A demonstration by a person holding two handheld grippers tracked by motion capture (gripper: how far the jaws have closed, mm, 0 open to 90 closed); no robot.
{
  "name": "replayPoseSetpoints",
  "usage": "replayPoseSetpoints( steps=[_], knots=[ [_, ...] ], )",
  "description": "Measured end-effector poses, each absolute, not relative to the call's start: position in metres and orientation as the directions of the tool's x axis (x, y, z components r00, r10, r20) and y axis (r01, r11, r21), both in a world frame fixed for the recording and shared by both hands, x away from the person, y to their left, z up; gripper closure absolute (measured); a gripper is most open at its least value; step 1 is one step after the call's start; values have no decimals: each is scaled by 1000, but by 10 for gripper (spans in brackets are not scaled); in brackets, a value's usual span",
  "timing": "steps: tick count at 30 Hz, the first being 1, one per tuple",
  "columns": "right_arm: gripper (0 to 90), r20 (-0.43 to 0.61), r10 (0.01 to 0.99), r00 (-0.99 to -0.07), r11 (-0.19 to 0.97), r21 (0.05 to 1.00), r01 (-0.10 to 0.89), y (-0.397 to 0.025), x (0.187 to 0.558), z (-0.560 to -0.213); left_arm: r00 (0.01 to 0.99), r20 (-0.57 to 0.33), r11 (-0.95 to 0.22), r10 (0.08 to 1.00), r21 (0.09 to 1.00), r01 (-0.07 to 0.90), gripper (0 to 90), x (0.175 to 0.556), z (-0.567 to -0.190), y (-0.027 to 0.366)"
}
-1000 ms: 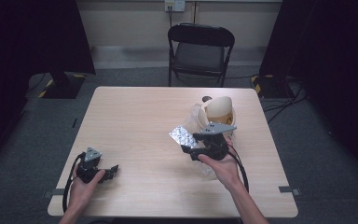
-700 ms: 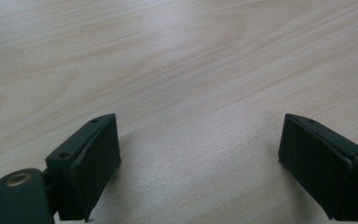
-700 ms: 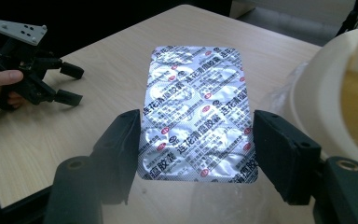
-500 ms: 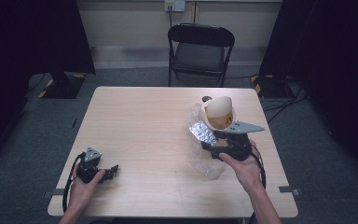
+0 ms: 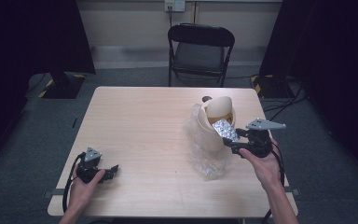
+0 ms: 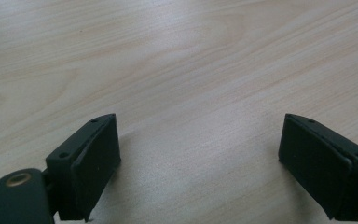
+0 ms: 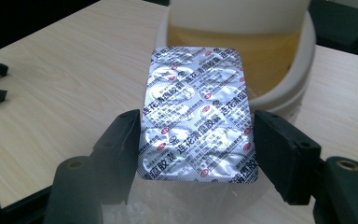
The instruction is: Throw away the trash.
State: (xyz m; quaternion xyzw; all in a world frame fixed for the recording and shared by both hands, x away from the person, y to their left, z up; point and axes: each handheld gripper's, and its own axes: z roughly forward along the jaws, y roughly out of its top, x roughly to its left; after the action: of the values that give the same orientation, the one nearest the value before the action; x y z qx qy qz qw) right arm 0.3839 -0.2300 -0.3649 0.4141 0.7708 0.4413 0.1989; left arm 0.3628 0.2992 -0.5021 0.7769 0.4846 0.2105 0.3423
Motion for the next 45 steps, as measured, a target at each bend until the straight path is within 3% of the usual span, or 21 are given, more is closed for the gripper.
replayPoseSetpoints(
  steps=[26, 28, 31, 40, 45],
  knots=[
    [348, 35, 832, -553, 289, 825, 486, -220, 426, -353, 442, -4, -296, 897, 736, 609, 121, 363, -502, 299],
    [538, 32, 827, -561, 286, 835, 471, -219, 427, -351, 442, -5, -296, 897, 736, 609, 120, 363, -502, 299],
    [509, 27, 832, -555, 287, 834, 471, -215, 431, -350, 442, -5, -296, 897, 736, 609, 120, 363, -502, 299],
    [601, 37, 836, -548, 272, 839, 471, -214, 439, -355, 441, -4, -296, 897, 736, 609, 120, 363, -502, 299],
    [546, 59, 835, -547, 251, 844, 474, -218, 439, -355, 441, -3, -296, 898, 736, 609, 120, 363, -502, 299]
  ],
)
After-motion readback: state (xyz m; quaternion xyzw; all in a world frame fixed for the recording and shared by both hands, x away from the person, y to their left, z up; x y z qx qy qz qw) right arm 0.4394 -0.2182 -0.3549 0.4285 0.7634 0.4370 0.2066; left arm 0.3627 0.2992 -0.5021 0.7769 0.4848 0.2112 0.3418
